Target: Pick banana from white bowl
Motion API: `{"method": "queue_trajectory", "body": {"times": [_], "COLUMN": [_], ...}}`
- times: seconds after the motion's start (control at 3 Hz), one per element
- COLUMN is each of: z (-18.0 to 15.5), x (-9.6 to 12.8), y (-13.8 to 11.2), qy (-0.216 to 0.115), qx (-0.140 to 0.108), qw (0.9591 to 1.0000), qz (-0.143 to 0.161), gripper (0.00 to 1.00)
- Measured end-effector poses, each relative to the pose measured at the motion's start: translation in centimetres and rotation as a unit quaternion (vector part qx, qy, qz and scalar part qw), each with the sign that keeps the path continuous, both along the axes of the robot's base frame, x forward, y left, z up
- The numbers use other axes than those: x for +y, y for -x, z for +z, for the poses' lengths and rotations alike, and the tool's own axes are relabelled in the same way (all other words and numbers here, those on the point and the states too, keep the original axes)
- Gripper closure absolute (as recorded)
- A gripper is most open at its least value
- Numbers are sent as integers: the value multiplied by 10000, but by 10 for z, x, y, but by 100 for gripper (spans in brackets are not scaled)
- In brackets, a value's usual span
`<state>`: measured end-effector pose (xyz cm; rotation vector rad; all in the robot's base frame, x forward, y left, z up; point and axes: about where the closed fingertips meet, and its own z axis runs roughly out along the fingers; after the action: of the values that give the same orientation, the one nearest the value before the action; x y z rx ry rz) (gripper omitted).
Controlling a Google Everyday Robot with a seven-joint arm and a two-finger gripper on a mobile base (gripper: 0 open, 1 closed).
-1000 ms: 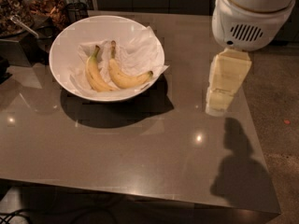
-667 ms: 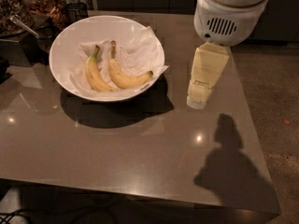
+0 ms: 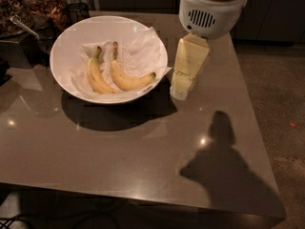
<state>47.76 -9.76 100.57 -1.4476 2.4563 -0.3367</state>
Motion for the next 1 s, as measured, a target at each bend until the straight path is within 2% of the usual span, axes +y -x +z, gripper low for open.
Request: {"method": "queue_trajectory", "body": {"times": [0.67,1.0], "z": [2,-6], "x": [31,41], "y": [-11,-20], "qy": [-284,-304], "qx": [25,154], "qw": [9995,9991], "qz": [-131,-239], "gripper": [0,11]}}
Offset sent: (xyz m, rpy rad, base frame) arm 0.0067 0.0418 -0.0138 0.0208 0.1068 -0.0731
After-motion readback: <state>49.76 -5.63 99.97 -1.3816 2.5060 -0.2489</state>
